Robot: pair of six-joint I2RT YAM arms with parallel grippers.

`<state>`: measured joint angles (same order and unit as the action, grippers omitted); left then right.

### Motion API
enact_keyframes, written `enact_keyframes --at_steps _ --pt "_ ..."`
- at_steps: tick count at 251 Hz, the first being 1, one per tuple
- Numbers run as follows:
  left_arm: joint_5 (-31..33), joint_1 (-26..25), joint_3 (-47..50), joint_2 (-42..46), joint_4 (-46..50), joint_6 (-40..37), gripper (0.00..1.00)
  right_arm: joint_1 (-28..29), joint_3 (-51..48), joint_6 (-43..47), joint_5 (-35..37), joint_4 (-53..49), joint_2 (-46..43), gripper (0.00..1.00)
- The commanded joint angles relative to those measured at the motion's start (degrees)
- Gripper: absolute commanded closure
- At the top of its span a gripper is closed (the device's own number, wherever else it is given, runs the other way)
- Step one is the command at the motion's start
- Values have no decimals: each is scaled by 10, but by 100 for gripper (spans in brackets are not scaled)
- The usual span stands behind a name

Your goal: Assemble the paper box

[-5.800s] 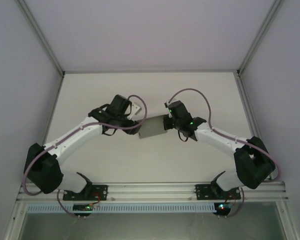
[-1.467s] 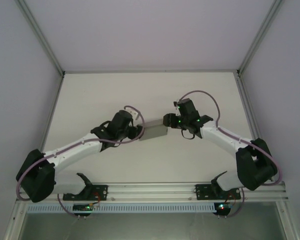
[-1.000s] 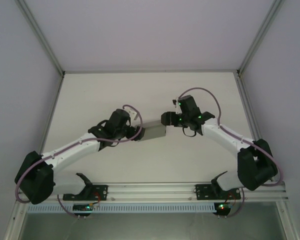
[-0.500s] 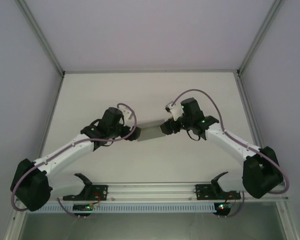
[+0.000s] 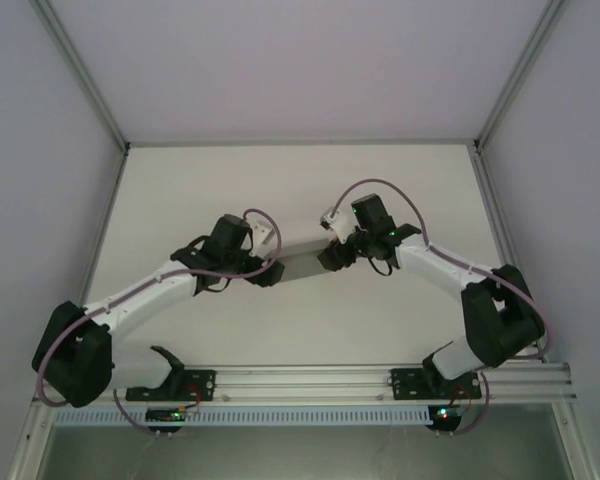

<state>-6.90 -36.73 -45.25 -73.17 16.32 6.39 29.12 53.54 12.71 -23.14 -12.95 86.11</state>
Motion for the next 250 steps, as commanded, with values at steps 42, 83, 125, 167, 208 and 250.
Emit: enact_keyframes --at_steps 42,83,125,167,208,250 --pt "-52 20 -39 -53 -56 -58 8 -3 30 -24 -14 11 21 42" --pt "-118 26 -70 -95 -54 -100 11 -4 36 -39 -30 20 28 45" --pt "-148 29 -117 -145 -18 -142 29 -4 50 -60 -28 36 45 52" --pt "-167 31 -155 -177 12 -176 40 -3 54 -96 -28 70 53 63" --pt "-194 35 -177 -191 19 -191 54 -2 55 -121 -19 72 50 73" --pt "-219 42 -181 -189 25 -212 63 -2 44 -131 -14 65 35 88"
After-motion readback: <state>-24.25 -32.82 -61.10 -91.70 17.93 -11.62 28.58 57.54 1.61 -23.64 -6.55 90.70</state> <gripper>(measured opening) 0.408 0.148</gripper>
